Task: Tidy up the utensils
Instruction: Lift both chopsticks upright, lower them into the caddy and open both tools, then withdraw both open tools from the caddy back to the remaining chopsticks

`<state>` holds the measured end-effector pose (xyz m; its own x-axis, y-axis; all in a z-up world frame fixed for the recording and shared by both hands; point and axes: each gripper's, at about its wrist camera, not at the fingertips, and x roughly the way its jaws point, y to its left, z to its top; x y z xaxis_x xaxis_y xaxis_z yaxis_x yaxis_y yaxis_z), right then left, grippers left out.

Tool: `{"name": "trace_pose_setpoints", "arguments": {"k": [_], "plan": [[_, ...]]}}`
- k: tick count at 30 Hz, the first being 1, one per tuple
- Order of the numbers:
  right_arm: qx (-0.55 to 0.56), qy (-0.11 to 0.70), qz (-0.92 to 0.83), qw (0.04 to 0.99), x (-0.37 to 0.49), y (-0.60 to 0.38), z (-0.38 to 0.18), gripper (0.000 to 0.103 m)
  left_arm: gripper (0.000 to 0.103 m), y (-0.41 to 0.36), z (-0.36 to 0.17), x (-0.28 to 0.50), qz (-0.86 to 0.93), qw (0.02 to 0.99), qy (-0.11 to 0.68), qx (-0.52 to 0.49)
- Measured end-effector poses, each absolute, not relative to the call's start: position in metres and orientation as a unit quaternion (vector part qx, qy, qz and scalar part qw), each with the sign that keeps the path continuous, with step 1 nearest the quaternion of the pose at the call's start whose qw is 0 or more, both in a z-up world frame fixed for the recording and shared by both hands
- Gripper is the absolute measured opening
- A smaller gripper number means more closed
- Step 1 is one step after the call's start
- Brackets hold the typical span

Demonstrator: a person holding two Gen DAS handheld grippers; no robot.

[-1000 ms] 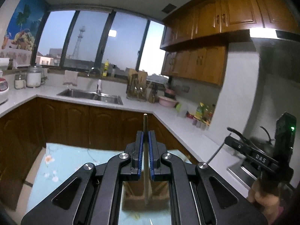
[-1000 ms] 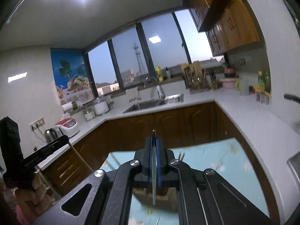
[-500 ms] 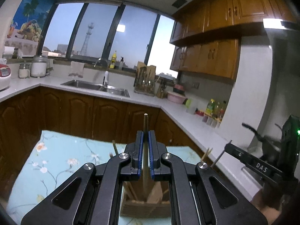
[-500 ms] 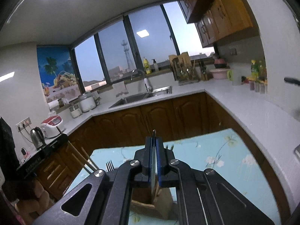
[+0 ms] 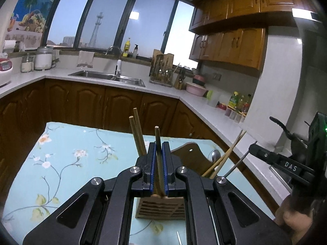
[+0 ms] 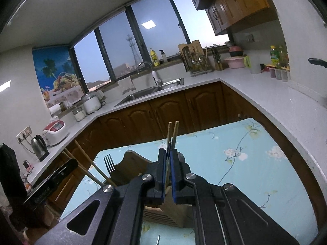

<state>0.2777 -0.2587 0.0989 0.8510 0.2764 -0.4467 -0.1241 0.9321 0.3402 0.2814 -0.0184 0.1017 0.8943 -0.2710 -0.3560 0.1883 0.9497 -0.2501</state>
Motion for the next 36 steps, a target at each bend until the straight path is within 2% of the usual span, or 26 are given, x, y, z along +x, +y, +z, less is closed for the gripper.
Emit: {"name": "trace_pose_setpoints", "arguments": {"k": [6,7,10,11,12,14,17,19,23,25,28,36], "plan": [[0.153,0.258,0.107,0.948,0.279,-0.259,0.100,0.005,0.005,-0.020,0.103,0.284,-0.120,0.967,0.205,-0.096],[0.154,0.260,0.109,0.947,0.279,-0.259,0.101,0.009,0.005,-0.020,0.104,0.284,-0.121,0.966,0.207,-0.098],[0.160,0.259,0.112,0.946,0.278,-0.261,0.102,0.011,0.005,-0.018,0.105,0.285,-0.122,0.964,0.213,-0.104],[0.163,0.258,0.112,0.946,0.276,-0.261,0.102,0.016,0.005,-0.017,0.106,0.285,-0.122,0.963,0.214,-0.107],[0.168,0.256,0.112,0.945,0.275,-0.263,0.103,0.034,0.007,-0.016,0.107,0.284,-0.123,0.962,0.217,-0.111],[0.180,0.247,0.117,0.945,0.270,-0.267,0.105,0.055,0.008,-0.014,0.107,0.280,-0.128,0.961,0.217,-0.117],[0.185,0.233,0.116,0.948,0.259,-0.272,0.111,0.058,0.021,-0.011,0.108,0.271,-0.124,0.962,0.213,-0.117],[0.190,0.227,0.116,0.948,0.254,-0.274,0.114,0.063,0.035,-0.010,0.108,0.266,-0.121,0.962,0.213,-0.120],[0.199,0.213,0.114,0.950,0.239,-0.281,0.117,0.084,0.053,0.000,0.104,0.252,-0.116,0.958,0.215,-0.151],[0.206,0.210,0.113,0.949,0.230,-0.285,0.115,0.091,0.068,0.005,0.102,0.243,-0.107,0.957,0.214,-0.163],[0.211,0.214,0.109,0.948,0.219,-0.291,0.110,0.092,0.074,0.011,0.097,0.229,-0.097,0.955,0.219,-0.172],[0.228,0.250,0.079,0.938,0.180,-0.308,0.078,0.095,0.080,0.025,0.067,0.187,-0.085,0.943,0.260,-0.189]]}}
